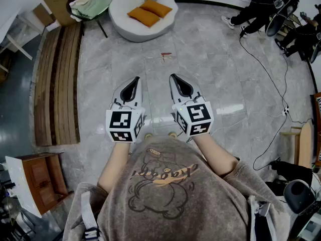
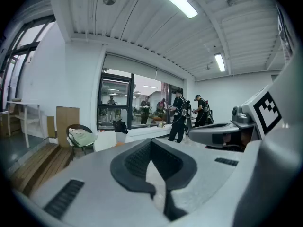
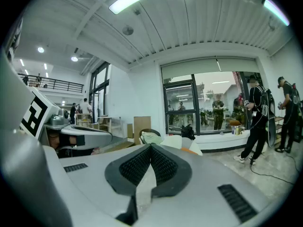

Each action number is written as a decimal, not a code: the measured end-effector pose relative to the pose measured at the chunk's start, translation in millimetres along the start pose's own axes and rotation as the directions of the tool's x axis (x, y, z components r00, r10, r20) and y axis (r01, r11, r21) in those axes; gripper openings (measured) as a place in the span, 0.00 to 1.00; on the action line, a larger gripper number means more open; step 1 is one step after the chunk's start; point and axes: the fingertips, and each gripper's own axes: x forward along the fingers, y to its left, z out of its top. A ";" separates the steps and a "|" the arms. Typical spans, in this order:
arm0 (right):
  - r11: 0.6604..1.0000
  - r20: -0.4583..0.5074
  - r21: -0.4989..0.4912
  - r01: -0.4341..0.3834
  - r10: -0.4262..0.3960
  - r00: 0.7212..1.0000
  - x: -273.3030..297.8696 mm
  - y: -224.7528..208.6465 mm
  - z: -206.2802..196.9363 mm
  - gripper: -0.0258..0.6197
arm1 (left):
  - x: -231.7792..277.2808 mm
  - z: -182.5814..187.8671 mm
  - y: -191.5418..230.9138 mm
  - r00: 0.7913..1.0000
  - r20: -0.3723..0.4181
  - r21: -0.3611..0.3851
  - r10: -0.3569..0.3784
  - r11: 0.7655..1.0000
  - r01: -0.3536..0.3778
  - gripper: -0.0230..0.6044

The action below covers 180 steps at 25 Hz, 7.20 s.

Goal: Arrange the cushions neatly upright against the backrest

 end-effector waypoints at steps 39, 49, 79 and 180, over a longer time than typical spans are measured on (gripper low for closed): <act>0.999 0.060 0.050 -0.001 -0.002 0.998 130.4 -73.0 17.4 0.07 | 134.4 9.1 84.2 0.997 -0.018 0.012 -0.073 0.997 0.073 0.04; 0.997 0.023 0.053 -0.050 0.049 0.999 190.3 -130.9 35.9 0.07 | 219.8 38.6 97.4 0.998 -0.028 -0.007 -0.051 0.999 0.051 0.04; 0.985 0.020 0.072 -0.156 0.155 0.988 323.5 -265.5 57.7 0.07 | 399.3 70.7 128.8 0.999 -0.022 -0.024 0.041 0.999 -0.041 0.04; 0.916 -0.238 0.056 -0.397 0.398 0.886 1063.3 -550.7 64.7 0.07 | 1044.8 77.9 572.0 0.953 -0.194 -0.252 0.231 0.928 -0.276 0.04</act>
